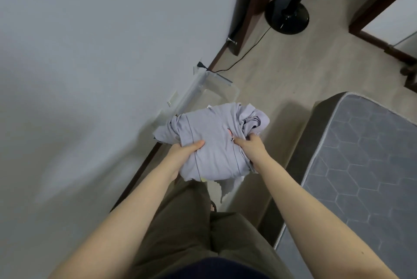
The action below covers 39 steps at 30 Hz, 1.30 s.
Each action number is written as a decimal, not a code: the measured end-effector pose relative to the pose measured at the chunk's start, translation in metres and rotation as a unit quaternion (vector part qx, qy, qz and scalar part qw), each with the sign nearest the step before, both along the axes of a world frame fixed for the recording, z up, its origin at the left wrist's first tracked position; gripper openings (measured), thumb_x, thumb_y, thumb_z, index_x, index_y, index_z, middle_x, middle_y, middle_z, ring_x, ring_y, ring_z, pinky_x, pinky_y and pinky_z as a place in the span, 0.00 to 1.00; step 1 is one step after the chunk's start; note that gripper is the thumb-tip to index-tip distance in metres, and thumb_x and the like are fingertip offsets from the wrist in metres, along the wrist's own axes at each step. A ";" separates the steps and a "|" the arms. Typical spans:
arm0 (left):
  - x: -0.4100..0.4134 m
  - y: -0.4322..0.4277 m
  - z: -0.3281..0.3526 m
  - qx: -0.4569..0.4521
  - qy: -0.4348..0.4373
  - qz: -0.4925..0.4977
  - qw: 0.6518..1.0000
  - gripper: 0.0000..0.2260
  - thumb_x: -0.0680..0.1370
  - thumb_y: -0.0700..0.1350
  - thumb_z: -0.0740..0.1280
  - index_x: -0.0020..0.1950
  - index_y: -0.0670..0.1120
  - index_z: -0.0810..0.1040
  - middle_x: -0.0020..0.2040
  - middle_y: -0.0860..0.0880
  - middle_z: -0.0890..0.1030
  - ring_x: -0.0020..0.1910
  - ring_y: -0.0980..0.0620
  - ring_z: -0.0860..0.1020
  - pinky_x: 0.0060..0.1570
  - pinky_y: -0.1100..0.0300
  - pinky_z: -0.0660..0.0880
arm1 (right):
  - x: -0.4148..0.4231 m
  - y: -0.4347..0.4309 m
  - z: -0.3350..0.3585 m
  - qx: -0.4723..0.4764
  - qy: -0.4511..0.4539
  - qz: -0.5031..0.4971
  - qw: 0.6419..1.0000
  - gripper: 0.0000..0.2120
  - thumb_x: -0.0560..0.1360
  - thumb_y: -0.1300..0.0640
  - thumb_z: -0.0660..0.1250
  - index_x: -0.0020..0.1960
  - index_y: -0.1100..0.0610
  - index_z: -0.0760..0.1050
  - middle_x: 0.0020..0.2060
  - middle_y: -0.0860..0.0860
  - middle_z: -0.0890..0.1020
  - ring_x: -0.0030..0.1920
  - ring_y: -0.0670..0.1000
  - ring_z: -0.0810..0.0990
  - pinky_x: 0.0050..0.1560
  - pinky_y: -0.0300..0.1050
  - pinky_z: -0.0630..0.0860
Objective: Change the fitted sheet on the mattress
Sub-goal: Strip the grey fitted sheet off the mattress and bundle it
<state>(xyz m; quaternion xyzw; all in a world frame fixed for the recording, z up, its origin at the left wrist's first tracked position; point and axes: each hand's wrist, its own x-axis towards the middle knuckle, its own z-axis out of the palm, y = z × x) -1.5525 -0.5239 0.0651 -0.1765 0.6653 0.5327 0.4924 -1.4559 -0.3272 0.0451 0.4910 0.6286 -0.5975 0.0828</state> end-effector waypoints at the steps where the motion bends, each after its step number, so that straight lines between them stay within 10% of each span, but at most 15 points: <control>1: -0.017 0.010 -0.007 -0.006 -0.006 -0.006 1.000 0.37 0.67 0.57 0.77 0.71 0.45 0.70 0.60 0.49 0.79 0.55 0.48 0.78 0.53 0.55 0.74 | -0.017 0.009 -0.005 0.009 -0.009 0.006 1.000 0.14 0.74 0.56 0.69 0.56 0.57 0.69 0.52 0.51 0.75 0.48 0.50 0.74 0.39 0.40 0.69; 10: -0.117 0.095 -0.090 -0.044 -0.009 -0.056 0.997 0.29 0.73 0.52 0.73 0.71 0.44 0.70 0.65 0.45 0.76 0.61 0.45 0.76 0.61 0.53 0.73 | -0.140 0.099 -0.087 0.116 -0.084 0.149 0.978 0.16 0.78 0.52 0.63 0.62 0.59 0.71 0.55 0.56 0.78 0.54 0.61 0.76 0.46 0.46 0.69; 23: -0.141 0.205 -0.324 -0.139 0.070 0.008 0.988 0.07 0.76 0.44 0.72 0.52 0.46 0.77 0.53 0.45 0.81 0.56 0.45 0.78 0.58 0.52 0.75 | -0.237 0.216 -0.349 0.191 -0.013 0.355 0.915 0.14 0.77 0.56 0.66 0.38 0.55 0.63 0.40 0.58 0.72 0.50 0.62 0.74 0.38 0.42 0.54; 26: -0.153 0.214 -0.392 -0.153 0.067 -0.023 0.986 0.12 0.77 0.44 0.70 0.58 0.41 0.76 0.56 0.44 0.80 0.58 0.44 0.77 0.55 0.57 0.73 | -0.255 0.232 -0.416 0.131 -0.033 0.393 0.910 0.14 0.77 0.49 0.67 0.53 0.57 0.67 0.56 0.57 0.73 0.59 0.60 0.73 0.49 0.44 0.65; 29: -0.164 0.208 -0.455 -0.301 0.168 -0.223 0.912 0.24 0.76 0.54 0.69 0.65 0.44 0.66 0.66 0.42 0.71 0.64 0.41 0.73 0.58 0.50 0.73 | -0.271 0.236 -0.470 0.173 -0.058 0.389 0.903 0.43 0.76 0.41 0.66 0.79 0.55 0.45 0.76 0.56 0.55 0.70 0.59 0.66 0.66 0.54 0.69; 31: -0.176 0.200 -0.491 -0.415 0.283 -0.364 0.784 0.39 0.75 0.64 0.64 0.77 0.51 0.47 0.77 0.40 0.51 0.74 0.35 0.58 0.66 0.40 0.65 | -0.285 0.227 -0.501 0.280 -0.015 0.424 0.861 0.40 0.78 0.40 0.60 0.79 0.49 0.40 0.78 0.54 0.50 0.73 0.60 0.61 0.67 0.60 0.68; 33: -0.190 0.194 -0.529 -0.395 0.311 -0.455 0.735 0.43 0.74 0.68 0.59 0.76 0.60 0.33 0.78 0.41 0.35 0.75 0.30 0.44 0.70 0.34 0.53 | -0.299 0.212 -0.530 0.351 0.028 0.565 0.747 0.32 0.80 0.44 0.57 0.79 0.44 0.46 0.78 0.53 0.51 0.75 0.61 0.55 0.67 0.62 0.66; 39: -0.209 0.182 -0.616 -0.247 0.160 -0.515 0.805 0.43 0.75 0.62 0.65 0.78 0.57 0.38 0.79 0.43 0.42 0.76 0.41 0.57 0.71 0.52 0.61 | -0.318 0.196 -0.603 0.245 -0.083 0.751 0.608 0.25 0.84 0.45 0.47 0.78 0.39 0.45 0.79 0.50 0.43 0.78 0.60 0.46 0.75 0.61 0.54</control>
